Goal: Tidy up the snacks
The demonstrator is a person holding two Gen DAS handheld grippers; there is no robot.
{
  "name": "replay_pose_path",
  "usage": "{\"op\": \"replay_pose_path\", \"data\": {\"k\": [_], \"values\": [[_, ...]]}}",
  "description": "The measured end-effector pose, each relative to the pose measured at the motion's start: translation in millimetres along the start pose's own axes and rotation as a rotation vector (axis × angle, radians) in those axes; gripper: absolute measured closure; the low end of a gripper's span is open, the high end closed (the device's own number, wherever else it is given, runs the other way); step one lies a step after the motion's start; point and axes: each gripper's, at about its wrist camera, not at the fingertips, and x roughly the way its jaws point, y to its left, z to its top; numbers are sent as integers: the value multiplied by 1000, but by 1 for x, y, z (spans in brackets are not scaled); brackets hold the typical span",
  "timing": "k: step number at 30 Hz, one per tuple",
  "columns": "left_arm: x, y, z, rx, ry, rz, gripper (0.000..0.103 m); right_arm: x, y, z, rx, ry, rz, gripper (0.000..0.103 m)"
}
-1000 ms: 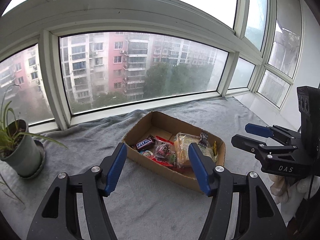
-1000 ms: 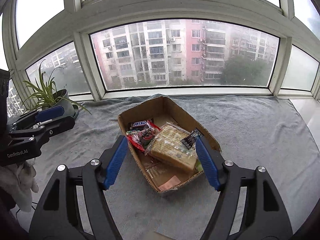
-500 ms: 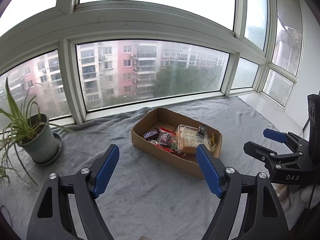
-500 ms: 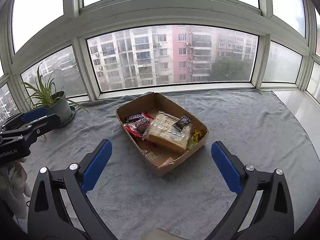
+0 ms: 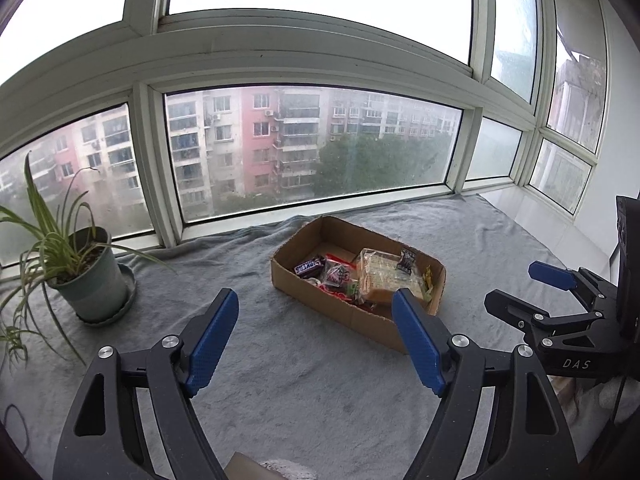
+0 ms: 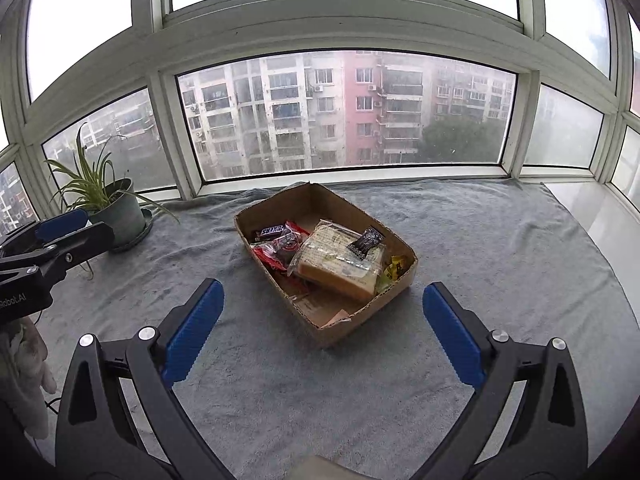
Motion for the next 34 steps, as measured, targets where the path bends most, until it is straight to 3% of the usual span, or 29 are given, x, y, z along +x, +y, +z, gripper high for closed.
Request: {"op": "replay_pose_path", "data": {"k": [34], "values": [[-3,-7,-3,4,4,-11,24,5,0,-9,-4,19,0,1]]}}
